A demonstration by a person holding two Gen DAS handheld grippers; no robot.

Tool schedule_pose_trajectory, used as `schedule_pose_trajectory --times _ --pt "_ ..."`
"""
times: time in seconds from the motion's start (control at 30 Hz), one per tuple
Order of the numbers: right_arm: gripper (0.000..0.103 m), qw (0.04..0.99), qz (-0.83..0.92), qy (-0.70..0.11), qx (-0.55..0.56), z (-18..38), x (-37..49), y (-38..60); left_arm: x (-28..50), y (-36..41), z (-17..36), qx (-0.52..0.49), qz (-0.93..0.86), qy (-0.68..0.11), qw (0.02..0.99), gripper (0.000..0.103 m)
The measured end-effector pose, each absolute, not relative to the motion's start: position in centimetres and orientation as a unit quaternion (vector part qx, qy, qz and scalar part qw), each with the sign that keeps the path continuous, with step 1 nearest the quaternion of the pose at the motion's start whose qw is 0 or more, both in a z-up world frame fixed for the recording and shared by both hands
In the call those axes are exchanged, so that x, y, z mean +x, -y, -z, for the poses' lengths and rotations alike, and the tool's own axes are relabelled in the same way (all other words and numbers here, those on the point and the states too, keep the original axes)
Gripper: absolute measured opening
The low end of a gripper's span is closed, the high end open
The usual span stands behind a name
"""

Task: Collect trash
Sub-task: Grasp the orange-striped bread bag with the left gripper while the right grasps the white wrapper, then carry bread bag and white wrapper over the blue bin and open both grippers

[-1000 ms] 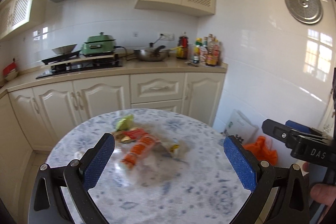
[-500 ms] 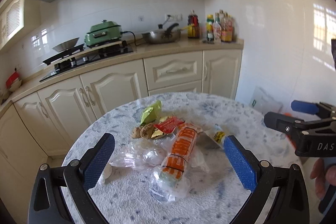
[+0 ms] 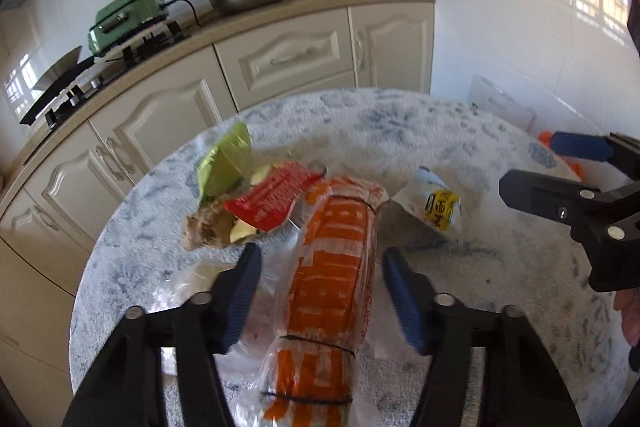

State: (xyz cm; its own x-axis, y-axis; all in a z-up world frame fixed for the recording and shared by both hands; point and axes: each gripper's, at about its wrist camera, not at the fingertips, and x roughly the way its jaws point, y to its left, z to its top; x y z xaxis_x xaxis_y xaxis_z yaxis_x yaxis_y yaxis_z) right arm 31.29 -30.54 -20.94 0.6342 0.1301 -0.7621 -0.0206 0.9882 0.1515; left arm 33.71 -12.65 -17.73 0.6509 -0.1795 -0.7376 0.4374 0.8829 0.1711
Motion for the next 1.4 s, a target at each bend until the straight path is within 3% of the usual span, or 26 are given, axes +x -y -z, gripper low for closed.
schedule_pose_trajectory --times 0.1,0.3,0.4,0.53,0.57,0.6,0.67,0.73,1.03,1.4 --pt "0.103 0.897 -0.055 -0.434 0.059 21.7 32.0 29.9 34.5 12.8 18.3 0.160 0.183 -0.386 0.890 0.030" --pt "0.101 0.889 -0.088 -0.446 0.055 22.9 33.3 28.0 34.4 11.5 18.1 0.108 0.180 -0.376 0.903 0.025" --pt "0.094 0.883 -0.096 -0.456 0.048 23.8 33.9 27.1 33.9 10.4 17.9 0.085 0.174 -0.370 0.909 0.025" --pt "0.071 0.880 -0.097 -0.465 0.015 24.9 34.6 25.4 33.5 9.3 17.7 0.061 0.163 -0.360 0.917 0.025" --pt "0.062 0.881 -0.100 -0.462 0.005 24.8 34.7 25.0 33.4 9.0 17.6 0.050 0.158 -0.364 0.916 0.025" --pt "0.044 0.881 -0.108 -0.460 0.002 24.7 34.7 24.8 33.2 8.7 17.5 0.042 0.158 -0.360 0.918 0.025" --pt "0.036 0.883 -0.112 -0.456 0.003 24.6 34.4 24.9 32.6 8.4 17.3 0.033 0.156 -0.351 0.923 0.025" --pt "0.017 0.885 -0.113 -0.452 0.008 24.3 34.0 25.2 32.1 8.0 17.0 0.021 0.160 -0.342 0.926 0.025" --pt "0.017 0.887 -0.107 -0.447 0.046 23.7 31.1 27.6 28.6 7.6 15.9 0.010 0.162 -0.309 0.937 0.025" --pt "0.017 0.913 -0.099 -0.390 0.071 18.2 26.0 30.8 23.9 9.3 13.4 0.004 0.167 -0.275 0.947 0.025"
